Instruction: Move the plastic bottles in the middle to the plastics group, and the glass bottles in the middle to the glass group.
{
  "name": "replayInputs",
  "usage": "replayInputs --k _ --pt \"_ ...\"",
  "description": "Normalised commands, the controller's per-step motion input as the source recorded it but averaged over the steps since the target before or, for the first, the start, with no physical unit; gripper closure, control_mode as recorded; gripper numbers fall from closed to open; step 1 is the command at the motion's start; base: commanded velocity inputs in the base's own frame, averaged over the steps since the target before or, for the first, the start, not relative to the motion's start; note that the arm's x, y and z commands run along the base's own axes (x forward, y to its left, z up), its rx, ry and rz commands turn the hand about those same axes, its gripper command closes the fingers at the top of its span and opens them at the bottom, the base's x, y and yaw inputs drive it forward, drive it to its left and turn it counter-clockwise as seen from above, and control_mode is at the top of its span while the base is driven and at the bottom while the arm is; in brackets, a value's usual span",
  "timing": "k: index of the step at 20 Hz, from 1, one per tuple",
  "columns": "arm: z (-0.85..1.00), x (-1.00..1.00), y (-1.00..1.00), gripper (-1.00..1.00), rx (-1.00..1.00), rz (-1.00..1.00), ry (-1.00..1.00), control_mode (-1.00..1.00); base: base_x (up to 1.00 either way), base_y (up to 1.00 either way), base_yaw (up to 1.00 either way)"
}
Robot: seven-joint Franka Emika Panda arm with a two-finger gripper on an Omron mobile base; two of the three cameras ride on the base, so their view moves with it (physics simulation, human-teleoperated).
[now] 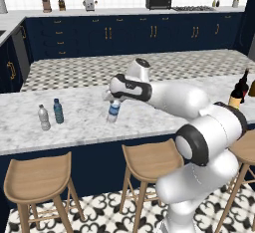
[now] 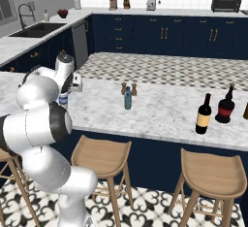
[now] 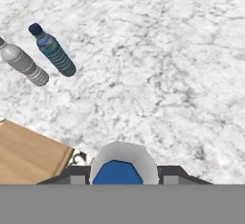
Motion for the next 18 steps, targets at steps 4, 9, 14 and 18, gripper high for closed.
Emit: replayInputs --k 4,9,14,18 --pt "0.0 0.0 1.0 1.0 -0.04 0.19 0.0 -1.0 0.0 0.0 0.0" --pt "-0.01 0.17 0.94 1.0 -0.1 0.09 -0.07 -1.0 0.0 0.0 0.0" --pt "-0.03 0.32 0.76 1.0 0.0 0.05 0.0 -1.0 0.0 0.0 0.0" --pt "-0.15 0.34 0.38 1.0 0.0 0.06 0.06 -1.0 0.0 0.0 0.0"
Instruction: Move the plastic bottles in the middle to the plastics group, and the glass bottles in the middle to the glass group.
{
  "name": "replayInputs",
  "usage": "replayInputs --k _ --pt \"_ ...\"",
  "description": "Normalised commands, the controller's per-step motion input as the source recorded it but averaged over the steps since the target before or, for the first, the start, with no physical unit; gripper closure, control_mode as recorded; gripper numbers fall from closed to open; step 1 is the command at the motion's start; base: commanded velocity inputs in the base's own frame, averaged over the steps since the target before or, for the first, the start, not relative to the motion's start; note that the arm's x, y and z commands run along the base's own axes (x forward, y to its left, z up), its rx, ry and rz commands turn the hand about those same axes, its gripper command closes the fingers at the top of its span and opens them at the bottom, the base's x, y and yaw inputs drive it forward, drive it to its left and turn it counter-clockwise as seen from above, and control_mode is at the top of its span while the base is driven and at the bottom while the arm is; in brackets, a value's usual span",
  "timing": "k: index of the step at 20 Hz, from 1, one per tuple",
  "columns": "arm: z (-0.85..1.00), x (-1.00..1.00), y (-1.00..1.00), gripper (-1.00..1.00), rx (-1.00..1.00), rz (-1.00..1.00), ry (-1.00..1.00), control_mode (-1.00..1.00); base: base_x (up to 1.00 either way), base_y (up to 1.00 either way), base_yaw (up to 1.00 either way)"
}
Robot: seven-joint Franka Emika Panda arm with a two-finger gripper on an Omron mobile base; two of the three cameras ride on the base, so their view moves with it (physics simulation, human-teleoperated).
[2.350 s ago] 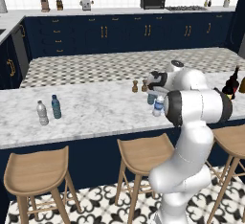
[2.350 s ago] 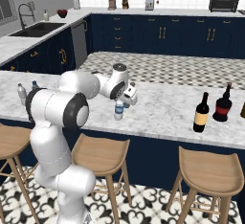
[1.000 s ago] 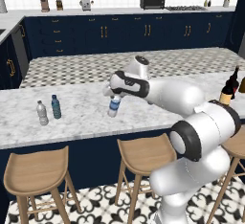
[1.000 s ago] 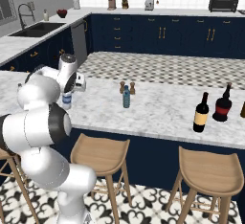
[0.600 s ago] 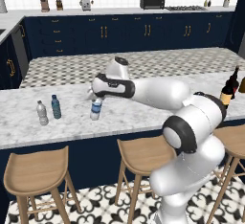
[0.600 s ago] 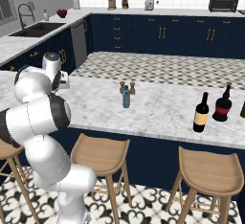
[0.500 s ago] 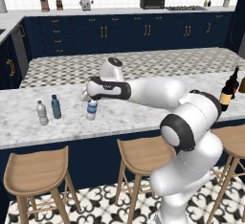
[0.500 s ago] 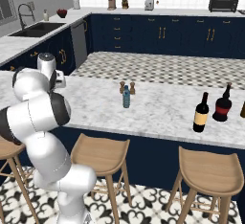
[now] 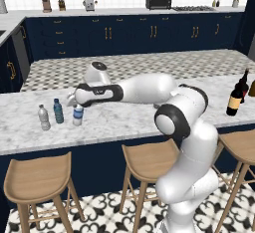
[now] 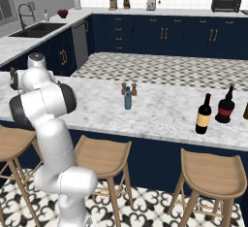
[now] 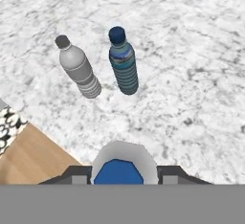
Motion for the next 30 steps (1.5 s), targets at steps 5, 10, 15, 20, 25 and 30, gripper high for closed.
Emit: replayInputs --k 5,10,15,20,25,30 --pt "-0.31 0.27 0.17 1.0 -0.07 0.03 0.01 -1.0 0.0 0.0 0.0" --pt "-0.34 0.22 0.06 1.0 -0.1 0.0 0.0 -1.0 0.0 0.0 0.0" --pt "-0.26 0.03 0.0 1.0 -0.01 0.02 -0.01 -1.0 0.0 0.0 0.0" --pt "-0.15 0.0 0.0 1.0 0.0 0.01 -0.02 -1.0 0.0 0.0 0.0" --pt "-0.1 0.04 0.0 1.0 0.01 0.01 -0.05 -1.0 0.0 0.0 0.0" --pt "-0.12 0.2 0.04 1.0 0.01 0.0 -0.04 -1.0 0.0 0.0 0.0"
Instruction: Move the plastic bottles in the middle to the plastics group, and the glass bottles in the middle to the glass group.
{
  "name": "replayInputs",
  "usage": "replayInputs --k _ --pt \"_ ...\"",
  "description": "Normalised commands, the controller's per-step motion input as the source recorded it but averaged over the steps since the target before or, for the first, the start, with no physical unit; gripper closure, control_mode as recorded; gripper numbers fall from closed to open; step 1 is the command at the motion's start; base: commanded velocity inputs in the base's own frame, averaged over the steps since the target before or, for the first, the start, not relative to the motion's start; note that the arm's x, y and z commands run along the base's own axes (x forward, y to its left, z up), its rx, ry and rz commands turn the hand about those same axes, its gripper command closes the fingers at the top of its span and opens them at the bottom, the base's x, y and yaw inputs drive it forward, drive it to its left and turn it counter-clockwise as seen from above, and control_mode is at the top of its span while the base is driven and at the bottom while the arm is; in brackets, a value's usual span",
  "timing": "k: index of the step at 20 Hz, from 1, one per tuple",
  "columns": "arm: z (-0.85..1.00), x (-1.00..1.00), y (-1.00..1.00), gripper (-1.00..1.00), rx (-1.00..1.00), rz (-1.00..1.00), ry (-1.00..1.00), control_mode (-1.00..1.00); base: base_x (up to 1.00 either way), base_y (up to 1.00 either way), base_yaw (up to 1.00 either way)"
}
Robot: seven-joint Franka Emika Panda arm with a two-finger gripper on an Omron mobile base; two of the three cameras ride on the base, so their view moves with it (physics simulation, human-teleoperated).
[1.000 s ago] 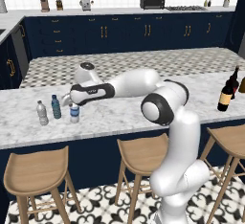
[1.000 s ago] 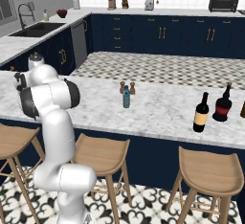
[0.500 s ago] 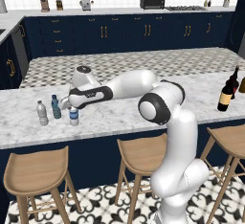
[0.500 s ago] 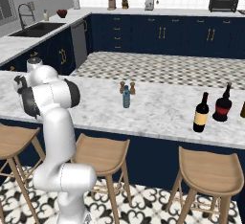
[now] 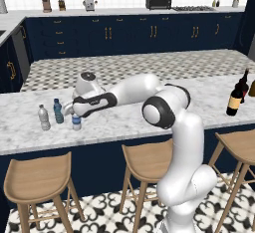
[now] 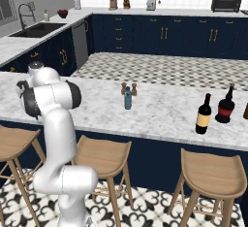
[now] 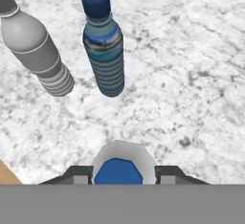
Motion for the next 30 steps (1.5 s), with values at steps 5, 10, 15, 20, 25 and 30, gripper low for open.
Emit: replayInputs --k 5,10,15,20,25,30 --pt "-0.2 0.22 0.04 1.0 0.0 0.0 0.0 -1.0 0.0 0.0 0.0" --pt "-0.17 0.31 0.1 1.0 0.0 0.0 0.0 -1.0 0.0 0.0 0.0" --pt "-0.3 0.12 0.03 1.0 0.0 0.0 0.0 -1.0 0.0 0.0 0.0" --pt "-0.49 0.0 0.0 1.0 0.0 0.0 0.0 -1.0 0.0 0.0 0.0" --pt "-0.44 0.0 0.0 1.0 0.0 0.0 0.0 -1.0 0.0 0.0 0.0" --pt "-0.42 0.0 -0.02 1.0 0.0 0.0 0.0 -1.0 0.0 0.0 0.0"
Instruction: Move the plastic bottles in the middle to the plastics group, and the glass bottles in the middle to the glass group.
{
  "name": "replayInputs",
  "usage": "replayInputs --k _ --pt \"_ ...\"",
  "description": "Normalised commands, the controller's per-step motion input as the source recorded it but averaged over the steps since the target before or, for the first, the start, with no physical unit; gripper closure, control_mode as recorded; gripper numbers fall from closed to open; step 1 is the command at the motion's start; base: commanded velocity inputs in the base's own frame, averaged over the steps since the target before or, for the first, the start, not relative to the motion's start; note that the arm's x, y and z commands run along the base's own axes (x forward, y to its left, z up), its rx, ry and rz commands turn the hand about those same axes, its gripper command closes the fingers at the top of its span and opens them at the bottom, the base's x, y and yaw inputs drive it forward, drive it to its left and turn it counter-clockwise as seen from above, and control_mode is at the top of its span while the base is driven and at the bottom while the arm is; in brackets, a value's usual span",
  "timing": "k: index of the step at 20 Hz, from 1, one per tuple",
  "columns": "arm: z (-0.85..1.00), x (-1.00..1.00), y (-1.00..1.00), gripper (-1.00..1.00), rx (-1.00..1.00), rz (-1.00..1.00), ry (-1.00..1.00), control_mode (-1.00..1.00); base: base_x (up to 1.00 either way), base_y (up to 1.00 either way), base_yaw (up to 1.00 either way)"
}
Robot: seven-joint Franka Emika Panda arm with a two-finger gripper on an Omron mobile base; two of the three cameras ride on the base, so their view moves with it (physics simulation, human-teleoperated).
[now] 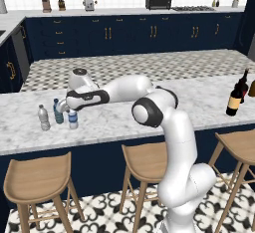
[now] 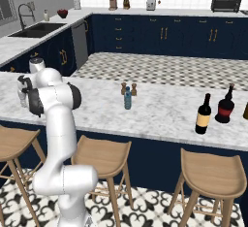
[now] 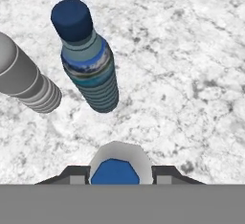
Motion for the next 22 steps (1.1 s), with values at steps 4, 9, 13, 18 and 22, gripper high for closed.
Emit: replayInputs --k 4,9,13,18,22 --pt "-0.42 -0.02 -0.06 1.0 0.0 0.0 -0.01 -1.0 0.0 0.0 0.0" --pt "-0.3 0.0 -0.11 -1.0 0.0 0.0 -0.02 -1.0 0.0 0.0 0.0" --pt "-0.2 -0.01 -0.11 -1.0 0.0 0.0 -0.07 -1.0 0.0 0.0 0.0" --pt "0.0 -0.02 -0.02 -1.0 0.02 0.0 -0.09 -1.0 0.0 0.0 0.0" --pt "0.24 -0.06 -0.05 -1.0 0.11 0.07 -0.05 -1.0 0.0 0.0 0.0"
